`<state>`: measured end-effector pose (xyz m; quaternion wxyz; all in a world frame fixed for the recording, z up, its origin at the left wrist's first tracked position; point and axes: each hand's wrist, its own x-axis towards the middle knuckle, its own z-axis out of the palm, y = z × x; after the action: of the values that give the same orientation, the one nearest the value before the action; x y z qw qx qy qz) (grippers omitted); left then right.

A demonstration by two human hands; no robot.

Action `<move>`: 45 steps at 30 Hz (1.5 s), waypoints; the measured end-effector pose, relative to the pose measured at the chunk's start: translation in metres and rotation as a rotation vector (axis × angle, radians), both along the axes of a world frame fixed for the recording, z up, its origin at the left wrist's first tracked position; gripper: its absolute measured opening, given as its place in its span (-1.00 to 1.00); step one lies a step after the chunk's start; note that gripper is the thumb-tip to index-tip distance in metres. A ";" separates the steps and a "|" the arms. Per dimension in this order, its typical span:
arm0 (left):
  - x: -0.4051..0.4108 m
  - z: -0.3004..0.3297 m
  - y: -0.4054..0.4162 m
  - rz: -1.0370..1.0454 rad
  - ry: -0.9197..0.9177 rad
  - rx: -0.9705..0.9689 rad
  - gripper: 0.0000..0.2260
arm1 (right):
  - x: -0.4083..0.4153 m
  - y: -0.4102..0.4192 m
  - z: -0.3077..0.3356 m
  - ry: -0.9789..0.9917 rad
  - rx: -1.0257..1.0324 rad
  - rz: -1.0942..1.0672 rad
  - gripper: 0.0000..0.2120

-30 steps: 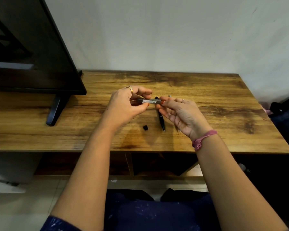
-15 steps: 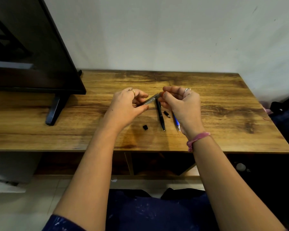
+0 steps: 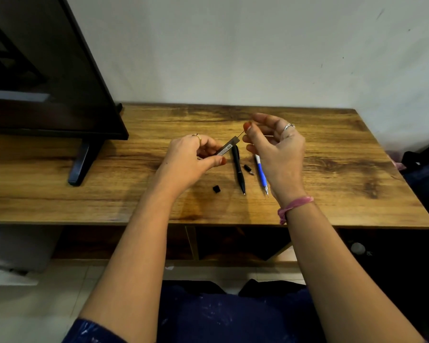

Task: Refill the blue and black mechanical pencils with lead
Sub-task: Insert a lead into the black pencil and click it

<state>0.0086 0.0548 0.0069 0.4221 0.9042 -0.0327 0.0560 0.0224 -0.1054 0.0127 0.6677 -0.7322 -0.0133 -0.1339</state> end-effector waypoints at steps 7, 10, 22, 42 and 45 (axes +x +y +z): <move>-0.001 0.003 0.006 0.004 0.049 -0.045 -0.75 | 0.001 0.004 0.003 -0.064 -0.028 -0.008 -0.81; -0.002 0.003 0.006 0.005 0.076 -0.031 -0.74 | 0.002 0.003 0.004 -0.081 0.020 -0.022 -0.80; 0.001 -0.005 0.010 0.059 0.159 0.081 -0.84 | 0.006 0.000 0.005 0.005 0.260 -0.087 -0.87; 0.006 -0.014 -0.001 0.190 0.287 0.321 -0.85 | 0.007 -0.007 0.006 0.074 0.280 -0.106 -0.86; 0.007 -0.013 -0.012 0.220 0.215 0.207 -0.85 | 0.007 -0.011 0.007 0.071 0.287 -0.116 -0.86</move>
<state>0.0161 0.0432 -0.0060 0.3193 0.9417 0.1059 0.0014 0.0293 -0.1161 0.0193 0.7567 -0.6329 0.0721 -0.1469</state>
